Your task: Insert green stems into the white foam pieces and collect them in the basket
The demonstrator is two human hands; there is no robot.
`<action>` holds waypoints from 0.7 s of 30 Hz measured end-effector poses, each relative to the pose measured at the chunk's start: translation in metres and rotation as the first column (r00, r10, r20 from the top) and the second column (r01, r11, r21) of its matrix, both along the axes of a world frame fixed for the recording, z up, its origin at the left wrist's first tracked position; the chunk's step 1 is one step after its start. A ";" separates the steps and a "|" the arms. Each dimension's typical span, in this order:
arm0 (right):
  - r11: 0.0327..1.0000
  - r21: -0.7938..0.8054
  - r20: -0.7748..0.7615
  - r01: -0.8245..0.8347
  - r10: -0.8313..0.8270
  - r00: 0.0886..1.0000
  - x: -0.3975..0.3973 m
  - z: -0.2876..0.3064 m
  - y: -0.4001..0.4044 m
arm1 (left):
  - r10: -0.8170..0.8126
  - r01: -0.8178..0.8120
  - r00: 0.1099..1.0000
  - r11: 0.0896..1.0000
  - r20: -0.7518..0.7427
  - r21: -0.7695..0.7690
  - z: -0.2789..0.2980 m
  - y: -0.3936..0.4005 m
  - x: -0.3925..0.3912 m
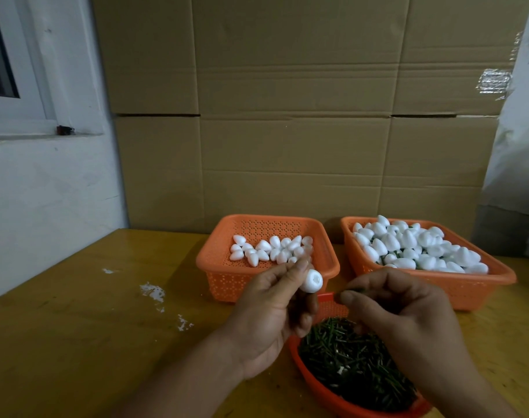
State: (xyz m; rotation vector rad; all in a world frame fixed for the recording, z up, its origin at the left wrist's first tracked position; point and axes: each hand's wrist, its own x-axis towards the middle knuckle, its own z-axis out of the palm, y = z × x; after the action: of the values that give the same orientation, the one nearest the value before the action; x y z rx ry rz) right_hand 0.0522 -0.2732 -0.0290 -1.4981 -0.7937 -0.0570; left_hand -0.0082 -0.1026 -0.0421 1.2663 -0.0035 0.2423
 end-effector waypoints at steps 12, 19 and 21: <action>0.993 0.110 -0.002 -0.039 0.040 0.999 -0.009 0.002 0.004 | -0.012 0.012 1.000 0.993 0.001 0.114 0.001 -0.005 -0.003; 0.988 0.127 0.047 -0.093 0.088 0.995 -0.010 0.002 0.007 | -0.008 0.008 1.000 0.995 0.001 0.102 0.001 -0.006 -0.004; 0.989 0.122 0.055 -0.083 0.077 0.996 -0.010 0.001 0.007 | -0.009 0.009 1.000 0.994 0.002 0.109 0.000 -0.005 -0.004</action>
State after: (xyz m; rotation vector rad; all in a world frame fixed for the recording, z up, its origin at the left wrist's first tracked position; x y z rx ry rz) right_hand 0.0422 -0.2660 -0.0277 -1.3502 -0.8743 -0.0832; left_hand -0.0118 -0.1080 -0.0420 1.3740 -0.0248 0.2380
